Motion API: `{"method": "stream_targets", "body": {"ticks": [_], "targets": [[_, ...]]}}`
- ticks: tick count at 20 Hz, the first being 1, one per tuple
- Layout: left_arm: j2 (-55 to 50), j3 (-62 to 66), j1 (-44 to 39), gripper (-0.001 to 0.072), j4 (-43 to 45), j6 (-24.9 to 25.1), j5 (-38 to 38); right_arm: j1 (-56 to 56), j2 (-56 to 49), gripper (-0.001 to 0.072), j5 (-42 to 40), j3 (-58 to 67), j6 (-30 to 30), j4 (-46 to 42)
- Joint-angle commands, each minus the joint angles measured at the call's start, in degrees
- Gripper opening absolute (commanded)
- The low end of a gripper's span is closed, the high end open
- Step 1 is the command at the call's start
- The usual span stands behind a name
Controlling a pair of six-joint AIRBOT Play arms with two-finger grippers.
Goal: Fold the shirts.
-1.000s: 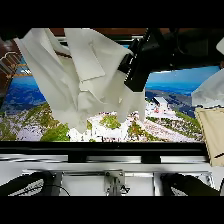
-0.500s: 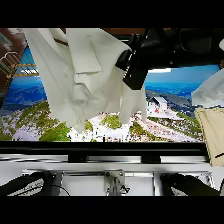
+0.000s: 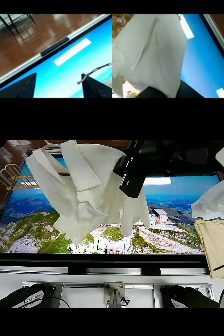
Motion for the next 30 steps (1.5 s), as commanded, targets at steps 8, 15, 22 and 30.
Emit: {"method": "stream_targets", "body": {"ticks": [8,15,22,30], "targets": [[-6.6,-0.09,-11.93,0.0618,2.93,-1.84,8.61,-0.02,0.02,0.01,-6.14,0.04,-0.66,2.99],[-8.48,-0.07,-14.93,0.0617,2.99,-1.86,15.76,-0.02,-0.02,0.01,-6.43,0.04,-0.63,2.1],[-4.68,-0.02,-14.12,0.0692,12.61,-3.21,4.85,-0.07,-0.7,0.01,-7.32,0.04,1.33,-2.67],[-1.73,-0.02,-14.12,0.0691,21.7,-7.58,-5.62,-0.07,-1.79,0.01,-12.26,-0.02,2.1,-2.45]]}}
